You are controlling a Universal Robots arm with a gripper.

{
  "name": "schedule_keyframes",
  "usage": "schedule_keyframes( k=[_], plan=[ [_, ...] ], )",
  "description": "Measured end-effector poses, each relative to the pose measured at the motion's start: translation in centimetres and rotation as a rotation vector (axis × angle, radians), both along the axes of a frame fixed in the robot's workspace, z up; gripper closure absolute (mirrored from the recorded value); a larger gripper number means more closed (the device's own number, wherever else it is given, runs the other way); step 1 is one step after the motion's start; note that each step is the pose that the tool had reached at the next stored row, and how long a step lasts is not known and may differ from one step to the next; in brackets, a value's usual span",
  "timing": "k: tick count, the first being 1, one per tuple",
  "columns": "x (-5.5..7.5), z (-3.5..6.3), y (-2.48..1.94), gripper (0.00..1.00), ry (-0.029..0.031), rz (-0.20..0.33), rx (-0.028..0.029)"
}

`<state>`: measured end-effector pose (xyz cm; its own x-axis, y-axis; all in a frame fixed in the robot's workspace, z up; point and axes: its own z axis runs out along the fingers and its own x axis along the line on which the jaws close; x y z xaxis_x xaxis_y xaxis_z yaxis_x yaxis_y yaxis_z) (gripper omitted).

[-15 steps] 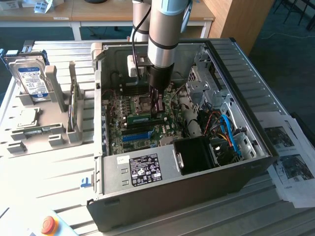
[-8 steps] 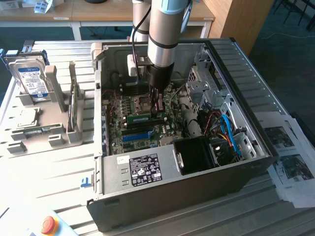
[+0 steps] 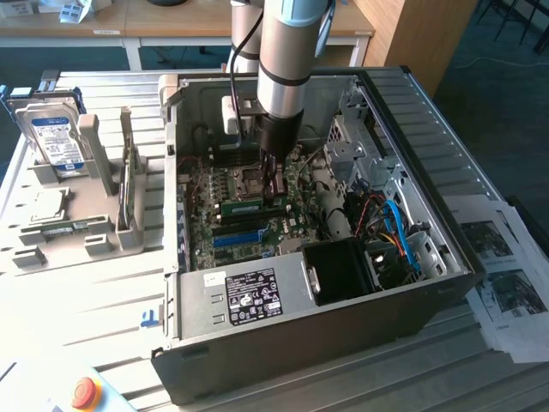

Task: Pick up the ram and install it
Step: 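Insert the ram into the slot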

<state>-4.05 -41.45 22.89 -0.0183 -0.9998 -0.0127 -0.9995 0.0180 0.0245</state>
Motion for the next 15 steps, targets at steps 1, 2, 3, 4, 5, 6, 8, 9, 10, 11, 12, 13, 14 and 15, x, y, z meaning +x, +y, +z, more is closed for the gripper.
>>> schedule_keyframes(
  k=[1, 2, 3, 4, 5, 6, 8, 9, 10, 11, 12, 13, 14, 15],
  plan=[
    [0.0, -0.01, 0.0, 0.88, 0.0, 0.0, 0.0],
    [0.0, -0.02, 0.0, 0.88, 0.0, 0.0, 0.0],
    [0.0, -0.04, 0.0, 0.88, 0.0, 0.0, 0.0],
    [0.0, -0.05, 0.0, 0.88, 0.0, 0.0, 0.0],
    [0.0, -0.1, 0.0, 0.88, 0.0, 0.0, 0.0],
    [0.0, -0.13, 0.0, 0.88, 0.0, 0.0, -0.0001],
    [0.0, -0.16, 0.0, 0.88, 0.0, 0.0, -0.0001],
    [0.0, -0.19, 0.0, 0.88, 0.0, 0.0, 0.0],
    [0.0, -0.2, 0.0, 0.88, 0.0, 0.0, 0.0],
    [0.0, -0.22, 0.0, 0.88, 0.0, 0.0, 0.0],
    [0.0, -0.24, 0.0, 0.88, 0.0001, 0.0, -0.0001],
    [0.0, -0.26, 0.0, 0.88, 0.0, 0.0, 0.0],
    [0.0, -0.29, 0.0, 0.88, 0.0, 0.0, 0.0001],
    [0.0, -0.32, 0.0, 0.88, 0.0, 0.0, 0.0]
  ],
)
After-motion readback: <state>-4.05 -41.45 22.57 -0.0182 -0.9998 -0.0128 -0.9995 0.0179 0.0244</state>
